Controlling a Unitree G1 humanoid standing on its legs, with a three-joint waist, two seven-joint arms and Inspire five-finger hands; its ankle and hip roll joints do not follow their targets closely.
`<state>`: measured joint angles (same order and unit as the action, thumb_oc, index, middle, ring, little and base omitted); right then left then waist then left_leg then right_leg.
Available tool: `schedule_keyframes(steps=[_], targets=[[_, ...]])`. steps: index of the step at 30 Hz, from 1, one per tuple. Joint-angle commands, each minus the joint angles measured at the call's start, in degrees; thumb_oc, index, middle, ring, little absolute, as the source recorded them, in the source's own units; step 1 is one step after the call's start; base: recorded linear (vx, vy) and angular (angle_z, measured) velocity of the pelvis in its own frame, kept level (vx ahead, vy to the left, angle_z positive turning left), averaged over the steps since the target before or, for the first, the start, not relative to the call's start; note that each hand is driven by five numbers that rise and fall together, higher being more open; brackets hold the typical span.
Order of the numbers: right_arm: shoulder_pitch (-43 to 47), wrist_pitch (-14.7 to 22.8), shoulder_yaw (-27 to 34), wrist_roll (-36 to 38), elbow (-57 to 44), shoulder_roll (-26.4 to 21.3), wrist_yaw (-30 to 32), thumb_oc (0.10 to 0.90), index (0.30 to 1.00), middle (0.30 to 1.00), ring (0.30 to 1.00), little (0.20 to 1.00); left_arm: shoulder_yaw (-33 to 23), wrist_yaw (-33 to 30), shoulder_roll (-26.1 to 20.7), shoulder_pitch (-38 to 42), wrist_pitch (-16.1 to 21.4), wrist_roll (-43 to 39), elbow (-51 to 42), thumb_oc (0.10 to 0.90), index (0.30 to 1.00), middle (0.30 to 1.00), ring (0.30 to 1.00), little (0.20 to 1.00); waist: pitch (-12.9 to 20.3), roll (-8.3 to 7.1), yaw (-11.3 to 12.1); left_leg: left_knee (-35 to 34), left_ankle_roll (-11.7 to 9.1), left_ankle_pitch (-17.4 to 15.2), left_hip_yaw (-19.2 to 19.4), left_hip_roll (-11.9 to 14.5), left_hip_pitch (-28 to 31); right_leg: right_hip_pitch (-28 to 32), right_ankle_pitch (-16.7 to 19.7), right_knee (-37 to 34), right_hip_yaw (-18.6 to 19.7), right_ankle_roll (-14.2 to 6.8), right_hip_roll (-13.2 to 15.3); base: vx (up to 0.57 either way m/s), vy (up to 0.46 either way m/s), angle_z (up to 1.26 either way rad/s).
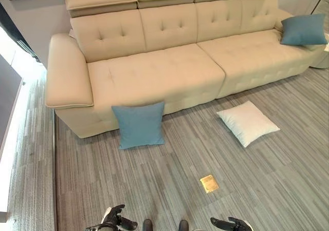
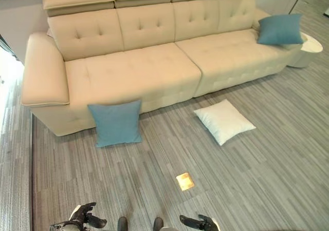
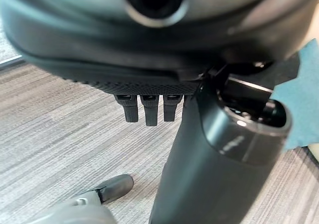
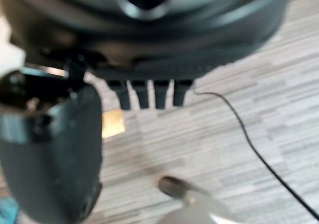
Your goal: Pick up all the scattered cushions and arrange them neatly on the sofa.
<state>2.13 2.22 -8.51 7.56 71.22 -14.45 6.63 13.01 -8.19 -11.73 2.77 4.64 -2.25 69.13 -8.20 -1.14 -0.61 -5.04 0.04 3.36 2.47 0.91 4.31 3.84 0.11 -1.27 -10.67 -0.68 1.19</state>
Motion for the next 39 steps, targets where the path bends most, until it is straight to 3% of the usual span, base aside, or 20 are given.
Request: schedule_keyframes(steps=[1,8,16,20,23,25,26,30,35,38,39], targets=[[0.88,2.03,-0.97,0.64,1.13,0.31,1.90,0.800,0.900,0.900,0.900,0.900,0.56,-1.66,-0.17,2.83,1.25,-0.38,1.40,0.800,0.900,0.900,0.900,0.900,2.53,-2.67,0.96,0.58,-2.35,-4.76,2.98,0.83,0.18,1.28,-4.22,1.78,0.07,-6.36,4.00,0.01,-0.065,0.06],[0.53,2.20,-1.86,0.80,0.97,1.03,2.31,0.800,0.900,0.900,0.900,0.900,2.26,-1.50,0.47,3.10,0.74,0.00,1.37,0.800,0.900,0.900,0.900,0.900,1.76,-1.91,0.26,2.17,-3.70,-4.40,2.27,2.31,0.22,2.10,-5.57,1.76,-0.95,-4.67,2.59,0.01,-0.105,0.12],[1.87,2.72,-1.50,2.04,0.85,0.47,3.57,0.800,0.900,0.900,0.900,0.900,2.41,-3.56,0.40,4.55,0.52,-1.24,1.47,0.800,0.900,0.900,0.900,0.900,-0.16,-1.63,-0.06,8.81,-4.92,-4.51,0.86,3.05,-4.83,1.24,-6.57,2.15,-1.88,-2.74,1.87,-0.03,-0.074,0.15],[2.22,3.08,-0.82,3.16,0.78,0.21,4.68,0.800,0.900,0.900,0.900,0.900,1.98,-4.66,1.37,4.83,0.55,-3.03,1.84,0.800,0.900,0.900,0.900,0.900,-1.01,-1.75,-0.20,13.18,-5.34,-4.73,3.12,3.71,-8.46,1.48,-6.78,1.43,-4.21,-2.22,2.36,0.03,-0.022,0.51],[2.22,2.46,-0.67,3.39,0.99,0.29,5.12,0.800,0.900,0.900,0.900,0.900,1.17,-5.69,1.64,4.03,-0.09,-3.21,3.08,0.800,0.900,0.900,0.900,0.900,-0.93,-2.18,0.10,13.07,-4.62,-3.72,8.72,4.89,-10.64,2.82,-6.88,0.36,-6.92,-2.83,3.23,0.15,0.037,0.92],[2.21,2.32,-0.80,3.27,1.01,0.24,5.36,0.800,0.900,0.900,0.900,0.900,1.27,-5.90,1.49,3.86,-0.24,-2.61,3.44,0.800,0.900,0.900,0.900,0.900,-0.83,-2.43,0.24,13.35,-4.91,-4.18,9.60,4.90,-11.60,3.50,-7.60,0.01,-6.88,-3.18,3.34,0.14,0.051,0.66],[2.14,2.09,-0.90,3.11,1.09,0.38,5.33,0.800,0.900,0.900,0.900,0.900,0.77,-5.93,1.34,3.30,-0.44,-2.22,4.21,0.800,0.900,0.900,0.900,0.900,-0.74,-2.39,0.60,12.28,-4.21,-3.30,11.79,5.05,-12.15,3.15,-7.37,0.18,-7.58,-3.18,3.26,0.14,0.104,0.32],[1.91,1.99,-1.20,2.36,1.36,1.23,5.60,0.800,0.900,0.900,0.900,0.900,-0.10,-6.12,1.39,1.90,-0.68,-2.00,5.16,0.800,0.900,0.900,0.900,0.900,-0.04,-2.64,1.12,11.39,-3.18,-4.30,11.08,3.70,-11.27,3.58,-7.96,1.10,-7.51,-3.85,3.73,0.19,0.130,-0.05],[1.91,1.60,-1.78,1.69,-0.14,2.44,4.80,0.800,0.900,0.900,0.900,0.900,-1.19,-5.42,0.91,1.20,-0.61,-2.16,5.24,0.800,0.900,0.900,0.900,0.900,0.01,-2.51,2.12,8.80,-0.46,-6.50,11.87,1.29,-8.57,0.14,-7.12,11.05,-6.75,-6.42,7.34,0.18,0.201,-0.04],[2.29,1.26,-2.28,1.37,-1.51,2.43,4.21,0.800,0.900,0.900,0.900,0.900,-1.15,-5.15,0.26,1.32,-0.62,-2.02,4.29,0.800,0.900,0.900,0.900,0.900,-0.99,-1.78,1.54,6.78,1.38,-7.04,11.84,0.01,-6.05,-4.95,-2.92,22.29,-5.16,-8.33,9.51,0.13,0.174,-0.02],[2.54,1.35,-2.51,1.29,-2.21,2.31,4.14,0.800,0.900,0.900,0.900,0.900,-0.85,-5.10,-0.17,1.81,-0.51,-1.66,3.95,0.800,0.900,0.900,0.900,0.900,-1.61,-0.89,1.10,5.68,2.15,-7.57,11.74,-0.16,-4.53,-7.42,-2.29,27.77,-4.49,-8.34,9.81,0.14,0.150,0.04]])
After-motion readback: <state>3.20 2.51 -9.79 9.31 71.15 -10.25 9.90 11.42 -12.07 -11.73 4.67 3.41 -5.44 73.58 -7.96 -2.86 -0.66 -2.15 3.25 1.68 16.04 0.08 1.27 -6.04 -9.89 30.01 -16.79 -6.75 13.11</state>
